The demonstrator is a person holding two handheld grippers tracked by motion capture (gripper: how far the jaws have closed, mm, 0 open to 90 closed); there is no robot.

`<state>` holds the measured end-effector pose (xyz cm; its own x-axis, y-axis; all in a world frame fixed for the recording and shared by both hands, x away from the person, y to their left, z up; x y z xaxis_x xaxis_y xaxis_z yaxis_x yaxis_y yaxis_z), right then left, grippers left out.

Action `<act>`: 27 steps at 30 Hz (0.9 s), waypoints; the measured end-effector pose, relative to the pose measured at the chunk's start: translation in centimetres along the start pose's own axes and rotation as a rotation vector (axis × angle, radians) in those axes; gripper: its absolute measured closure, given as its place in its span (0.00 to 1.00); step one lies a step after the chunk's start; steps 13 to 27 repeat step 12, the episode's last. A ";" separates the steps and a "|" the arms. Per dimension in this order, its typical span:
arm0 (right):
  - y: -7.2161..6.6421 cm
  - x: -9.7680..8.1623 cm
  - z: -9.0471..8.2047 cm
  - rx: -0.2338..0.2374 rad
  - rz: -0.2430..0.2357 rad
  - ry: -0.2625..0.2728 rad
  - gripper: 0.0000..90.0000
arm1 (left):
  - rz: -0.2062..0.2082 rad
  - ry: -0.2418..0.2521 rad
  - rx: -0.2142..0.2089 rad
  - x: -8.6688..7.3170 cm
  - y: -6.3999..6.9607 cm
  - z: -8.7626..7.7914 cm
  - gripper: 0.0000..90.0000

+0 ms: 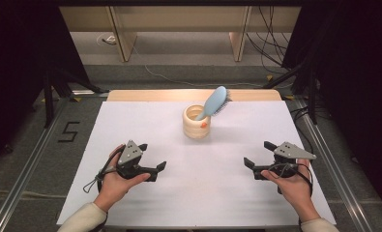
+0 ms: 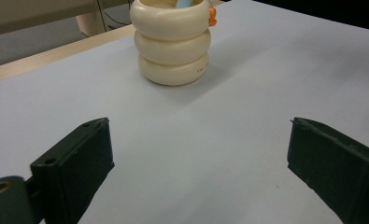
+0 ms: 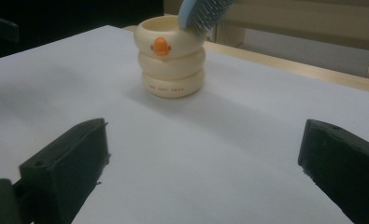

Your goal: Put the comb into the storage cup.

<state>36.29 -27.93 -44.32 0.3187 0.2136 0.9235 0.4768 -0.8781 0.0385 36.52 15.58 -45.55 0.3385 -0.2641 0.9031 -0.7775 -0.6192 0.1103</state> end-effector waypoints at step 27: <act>0.0 -0.1 0.2 -0.003 0.010 0.019 0.01 | -0.007 -0.004 -0.003 -0.1 0.1 0.1 0.07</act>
Point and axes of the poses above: each handheld gripper's, and its own axes: z roughly forward along the jaws, x roughly out of its top, y roughly to its right, the point moved 1 cm from there along z, roughly forward along the jaws, and after that the axes turned 10 degrees about -x, right-handed, at the moved point
